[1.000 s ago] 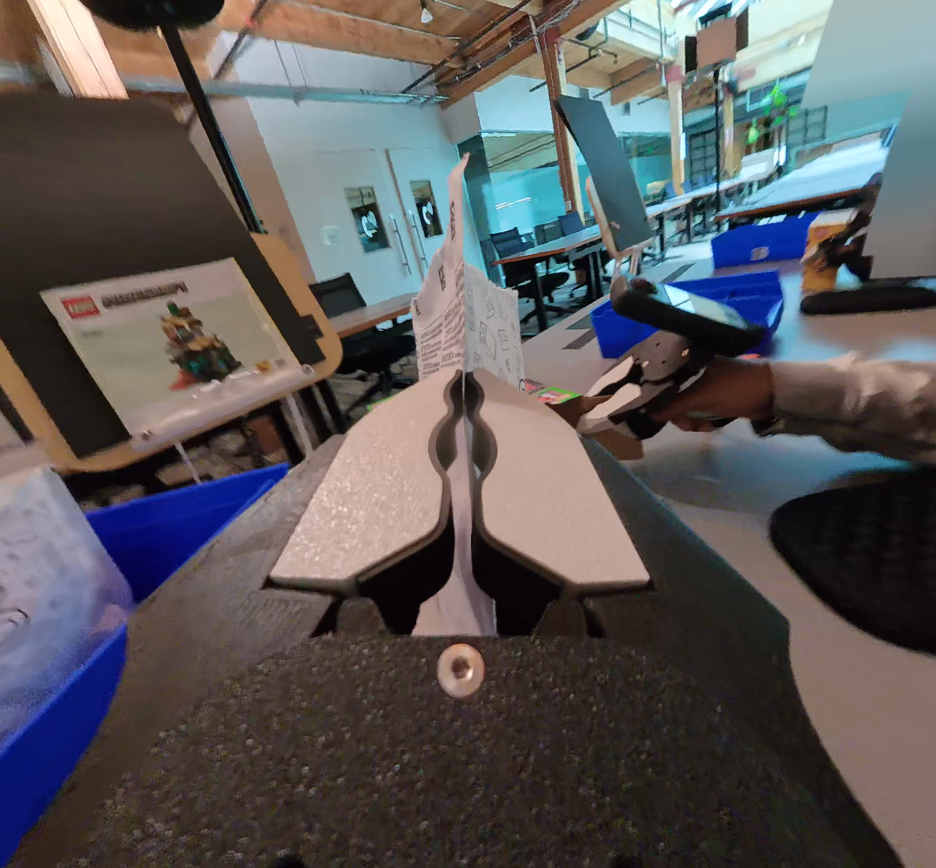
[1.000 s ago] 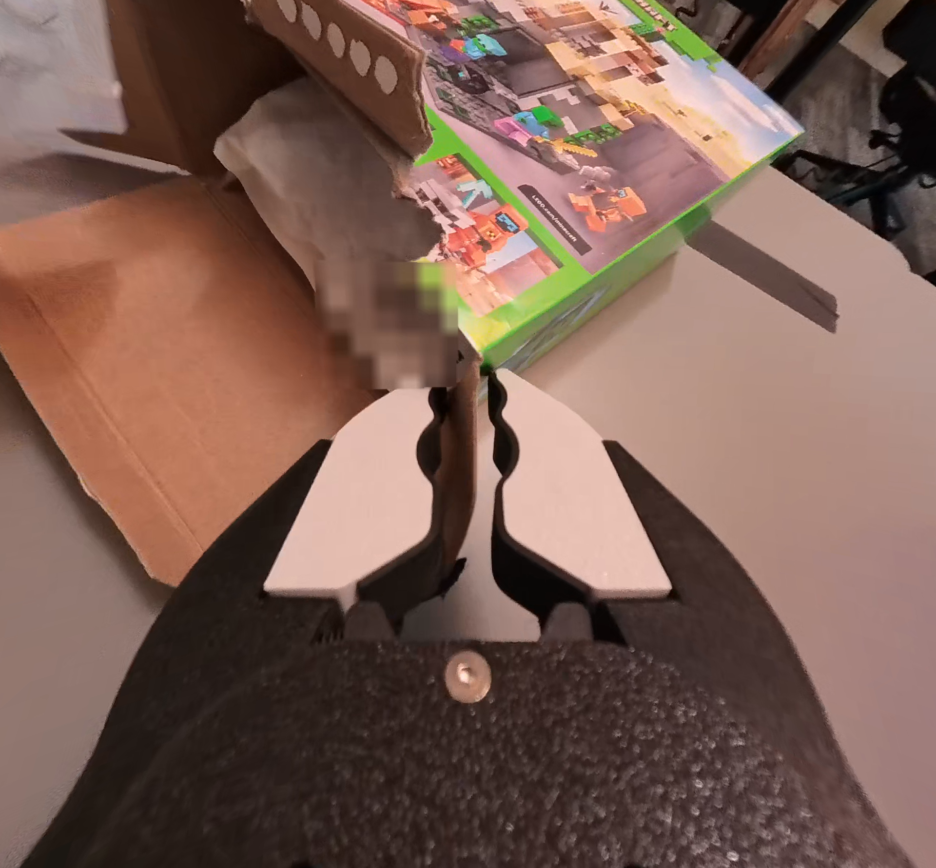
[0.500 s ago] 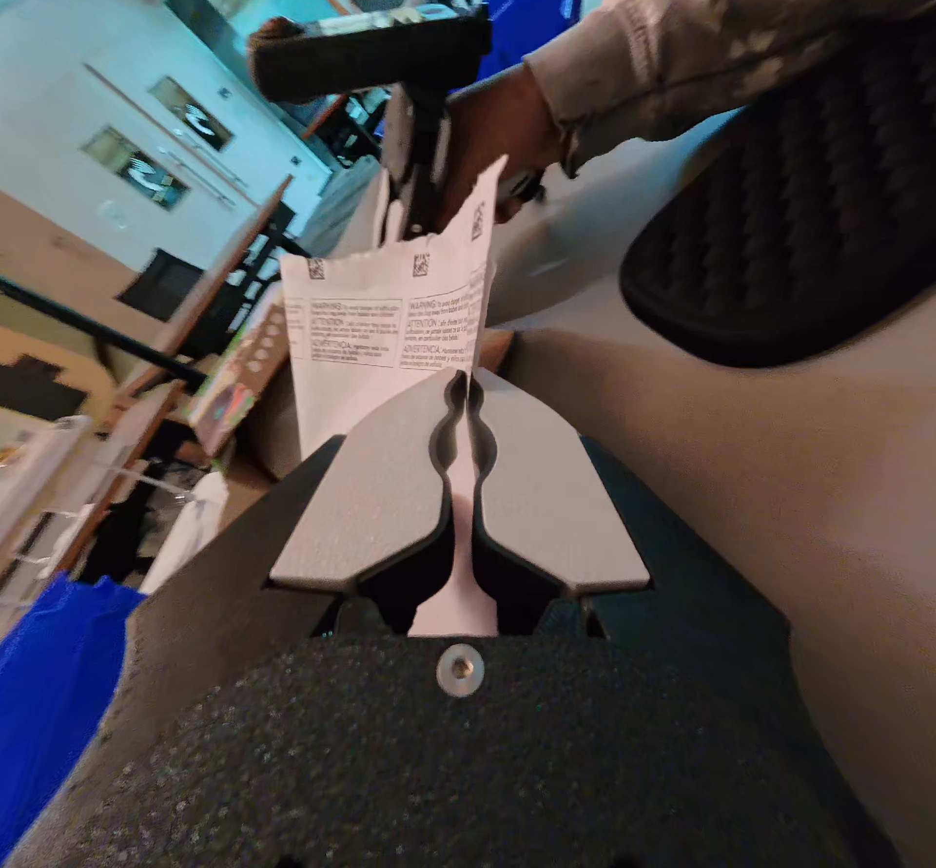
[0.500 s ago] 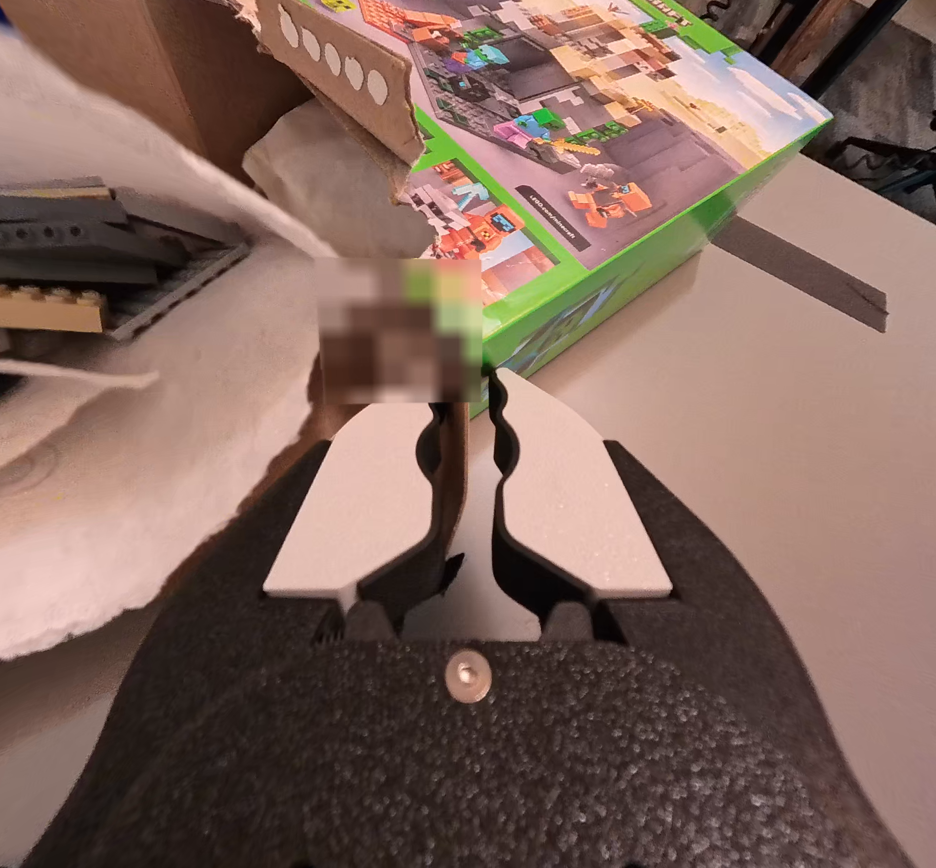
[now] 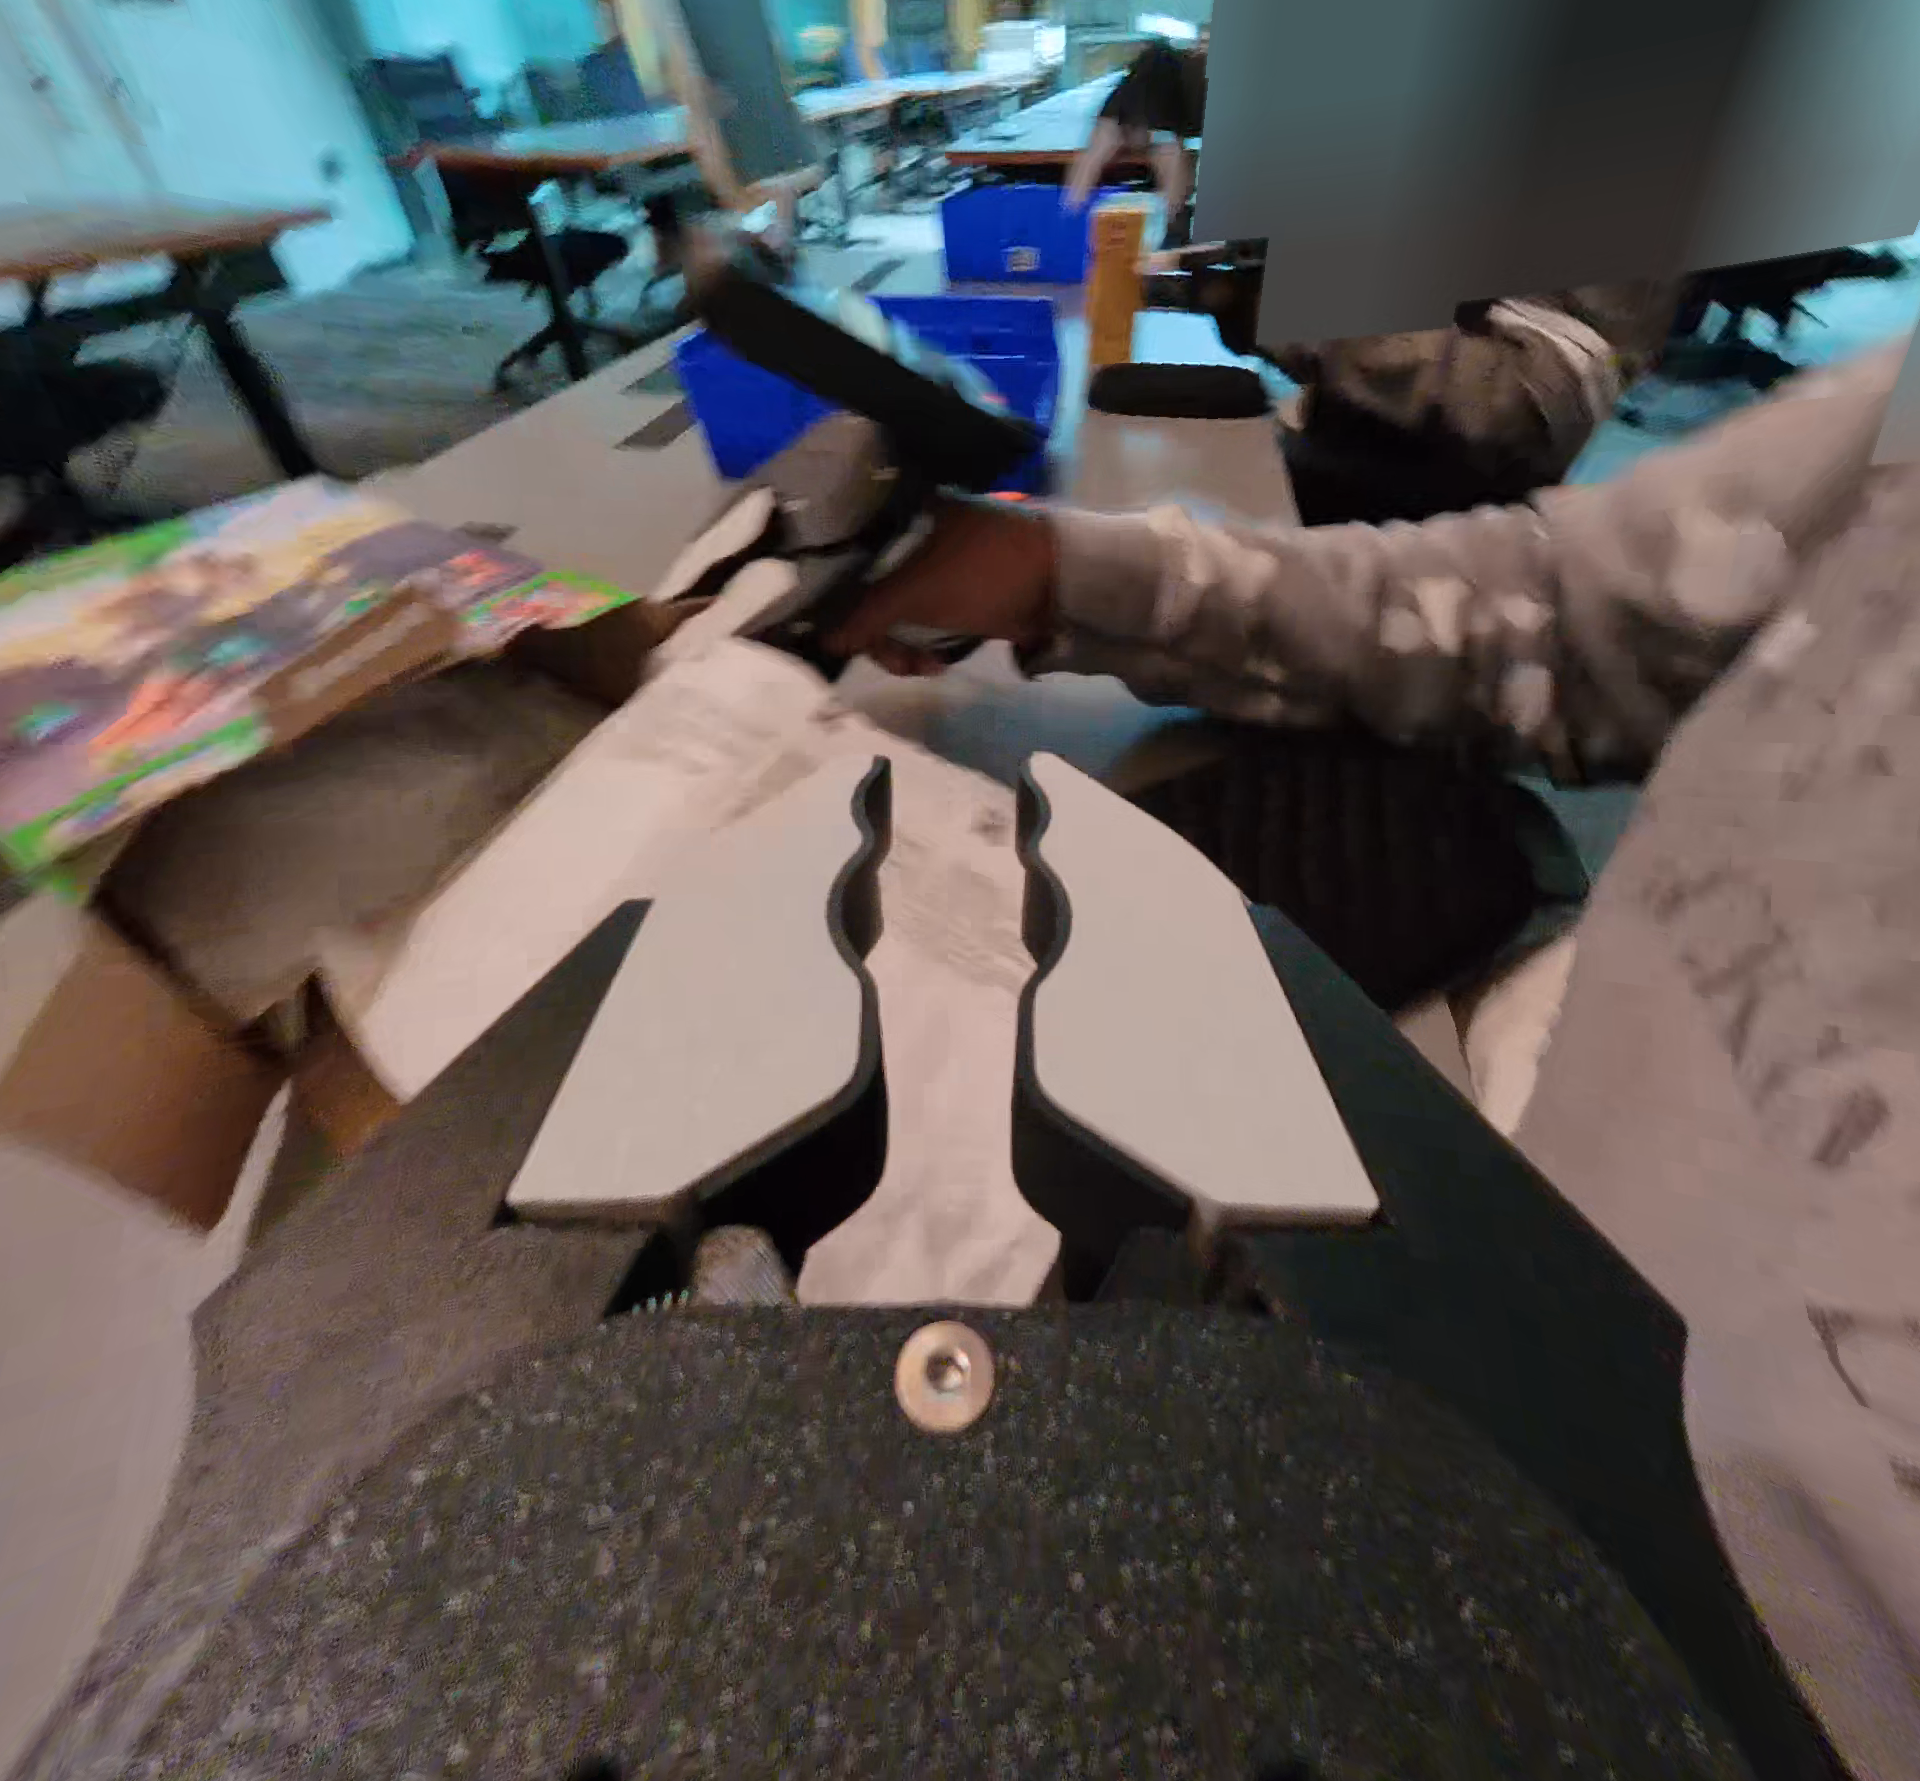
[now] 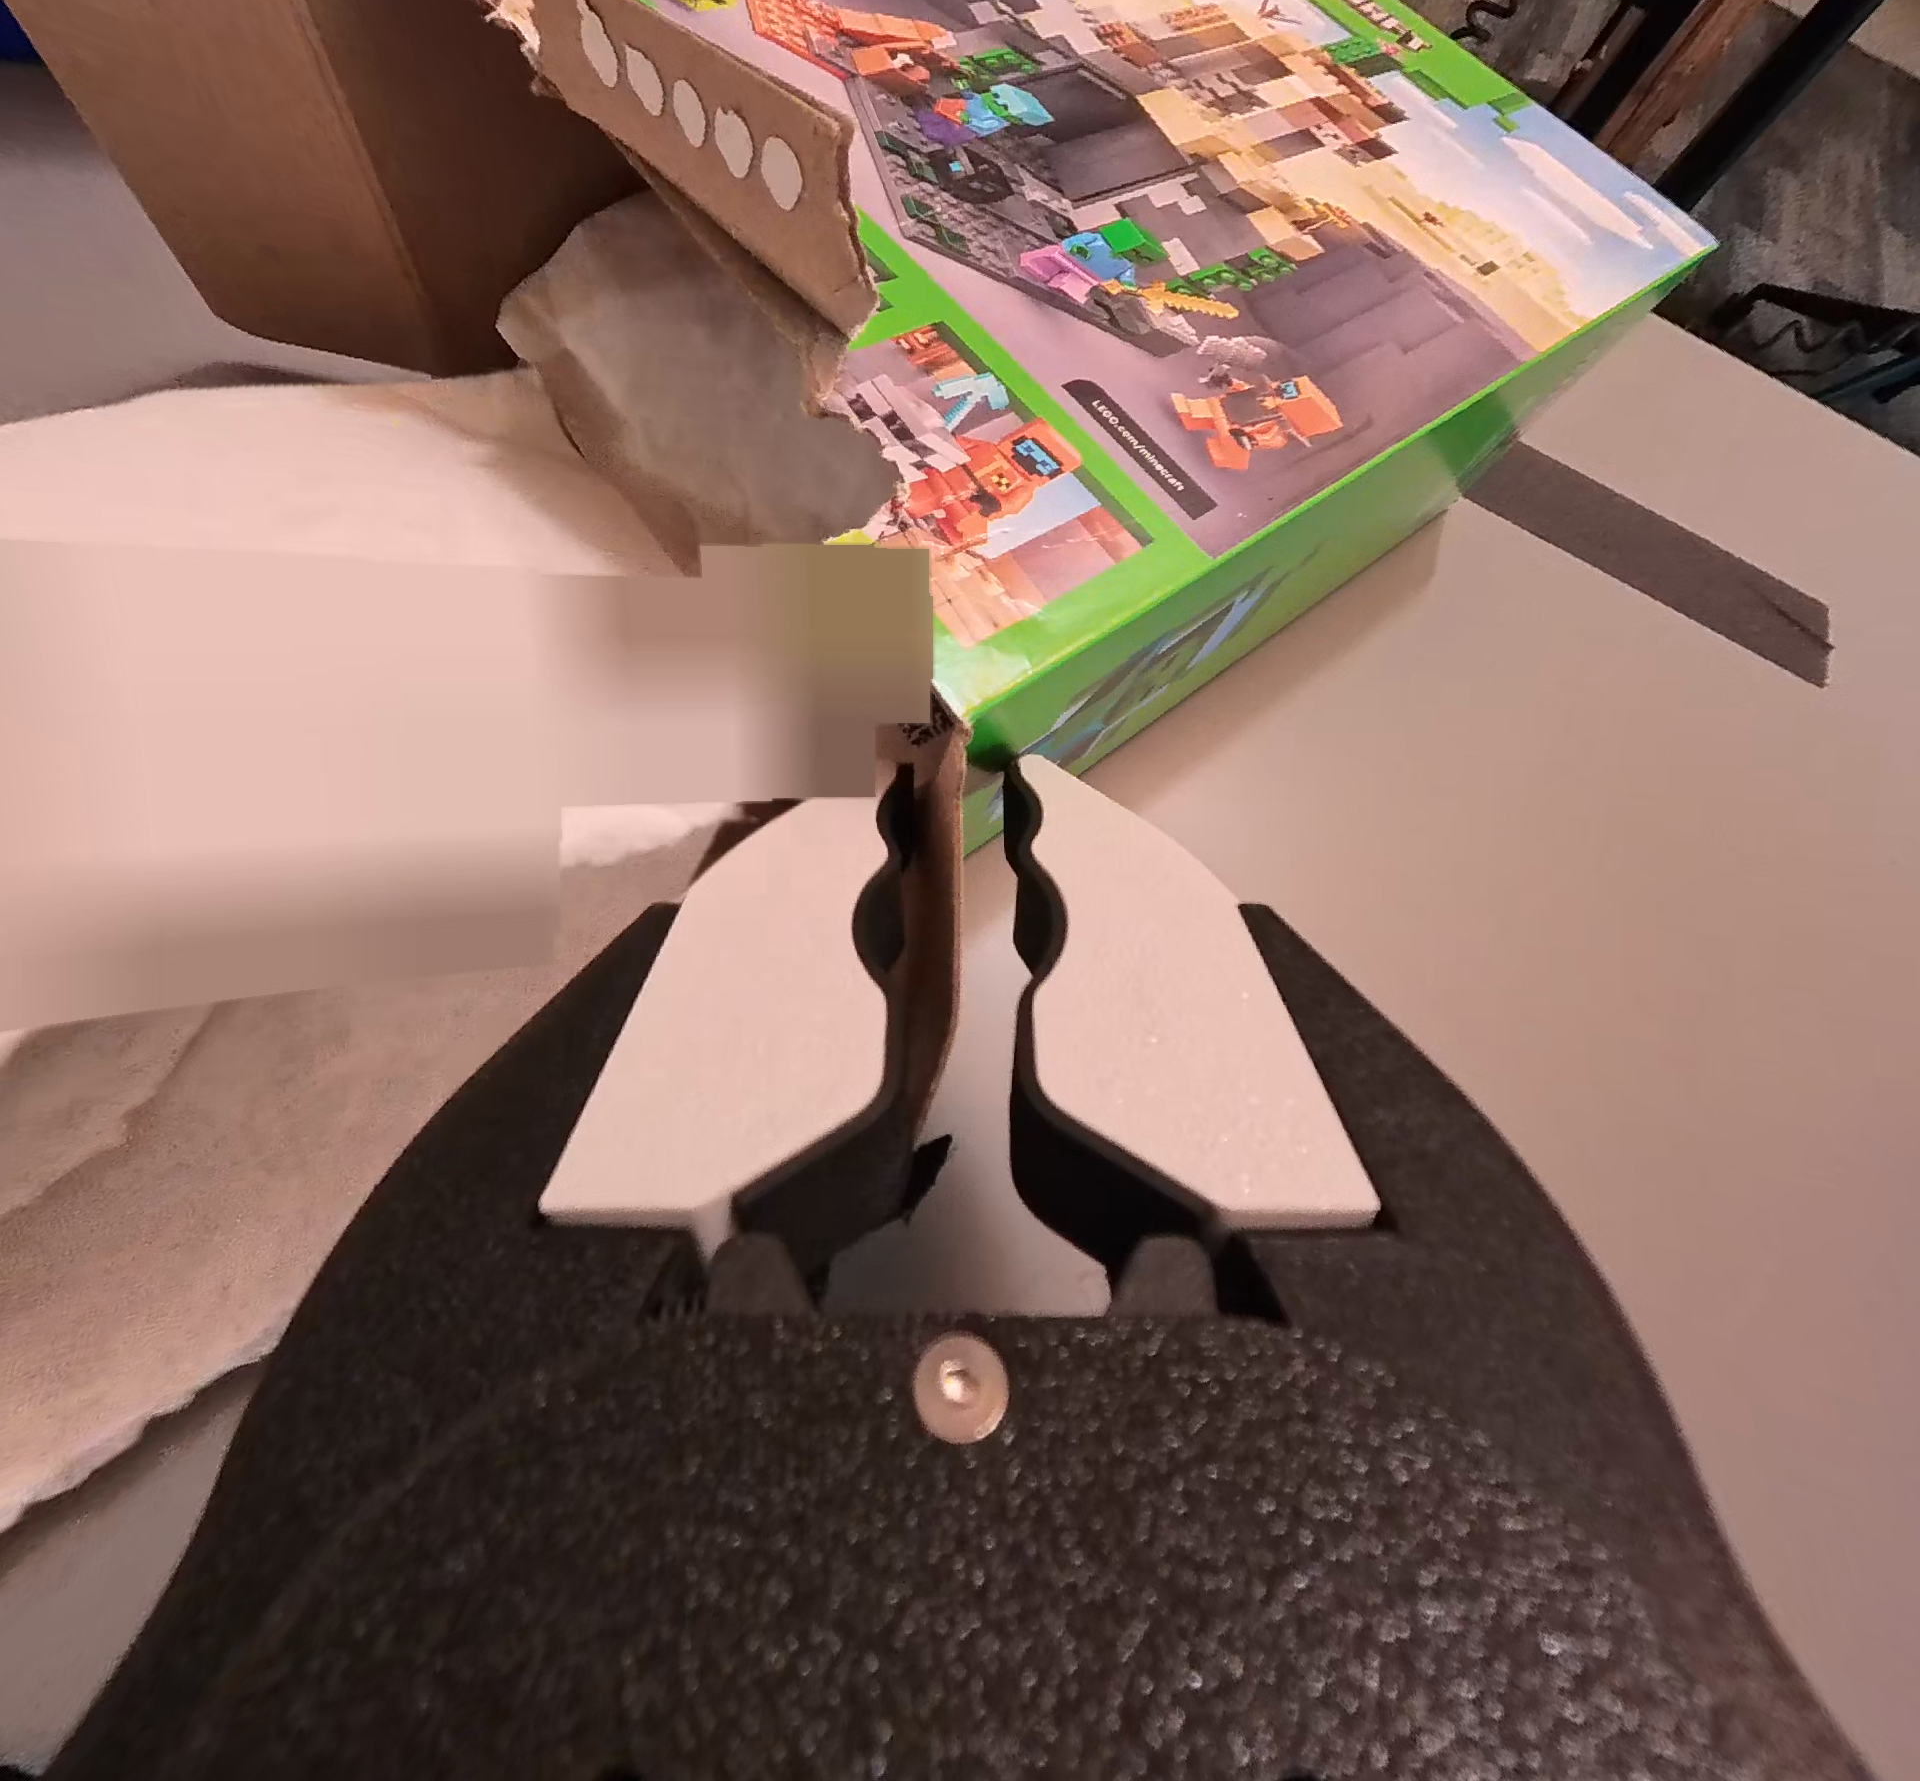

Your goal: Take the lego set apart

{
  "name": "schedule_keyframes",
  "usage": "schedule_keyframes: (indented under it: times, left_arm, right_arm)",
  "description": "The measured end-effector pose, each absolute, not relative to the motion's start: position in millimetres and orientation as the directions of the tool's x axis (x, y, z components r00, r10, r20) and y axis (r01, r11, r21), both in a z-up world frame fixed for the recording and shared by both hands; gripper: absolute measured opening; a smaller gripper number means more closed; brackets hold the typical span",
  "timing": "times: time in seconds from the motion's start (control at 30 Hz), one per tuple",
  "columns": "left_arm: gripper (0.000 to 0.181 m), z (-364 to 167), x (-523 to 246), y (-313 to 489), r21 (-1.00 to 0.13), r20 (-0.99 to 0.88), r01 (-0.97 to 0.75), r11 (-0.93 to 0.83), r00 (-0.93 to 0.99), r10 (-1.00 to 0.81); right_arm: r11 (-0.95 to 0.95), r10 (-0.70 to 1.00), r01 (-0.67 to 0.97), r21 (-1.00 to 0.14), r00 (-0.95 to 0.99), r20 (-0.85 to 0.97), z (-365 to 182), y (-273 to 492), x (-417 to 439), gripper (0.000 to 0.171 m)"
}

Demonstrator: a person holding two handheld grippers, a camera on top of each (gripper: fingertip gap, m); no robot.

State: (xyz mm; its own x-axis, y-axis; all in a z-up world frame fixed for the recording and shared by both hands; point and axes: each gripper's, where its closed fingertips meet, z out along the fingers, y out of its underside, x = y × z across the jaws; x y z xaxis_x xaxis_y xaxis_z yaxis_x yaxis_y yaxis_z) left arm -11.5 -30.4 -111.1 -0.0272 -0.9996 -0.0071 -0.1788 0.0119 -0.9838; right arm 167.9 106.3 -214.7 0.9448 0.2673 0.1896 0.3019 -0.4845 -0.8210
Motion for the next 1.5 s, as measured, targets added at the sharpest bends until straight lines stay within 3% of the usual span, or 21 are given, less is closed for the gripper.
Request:
schedule_keyframes:
  times: [0.1,0.27,0.37,0.63,0.83,1.0,1.2,1.37,1.5]
  left_arm:
    - [0.030,-116,-25,27,-0.955,0.170,-0.224,-0.192,0.114,-0.979]
    - [0.043,-187,-45,86,-0.854,0.305,-0.351,-0.383,0.257,-0.917]
    - [0.051,-222,-44,85,-0.762,0.415,-0.433,-0.482,0.247,-0.876]
    - [0.051,-239,-23,66,-0.587,0.633,-0.502,-0.635,0.204,-0.747]
    - [0.034,-243,-14,66,-0.576,0.631,-0.499,-0.647,0.231,-0.740]
    - [0.018,-235,-11,70,-0.660,0.624,-0.408,-0.631,0.170,-0.762]
    - [0.017,-224,-13,75,-0.774,0.532,-0.334,-0.538,0.120,-0.838]
    - [0.017,-220,-9,84,-0.723,0.600,-0.333,-0.606,0.132,-0.789]
    - [0.016,-210,-9,93,-0.741,0.562,-0.368,-0.562,0.117,-0.819]
  right_arm:
    - [-0.484,0.270,0.308,-0.819,0.943,0.195,-214,106,168,0.016]
    - [-0.478,0.281,0.311,-0.821,0.940,0.193,-214,103,168,0.015]
    - [-0.479,0.287,0.309,-0.821,0.940,0.187,-215,103,167,0.015]
    - [-0.479,0.284,0.328,-0.814,0.936,0.210,-215,103,167,0.015]
    - [-0.469,0.278,0.354,-0.809,0.929,0.245,-212,104,167,0.014]
    - [-0.463,0.283,0.359,-0.810,0.926,0.249,-212,103,169,0.013]
    - [-0.461,0.290,0.368,-0.808,0.923,0.255,-212,102,169,0.013]
    - [-0.447,0.295,0.384,-0.808,0.916,0.272,-210,103,168,0.013]
    - [-0.425,0.318,0.405,-0.810,0.904,0.285,-210,103,167,0.013]
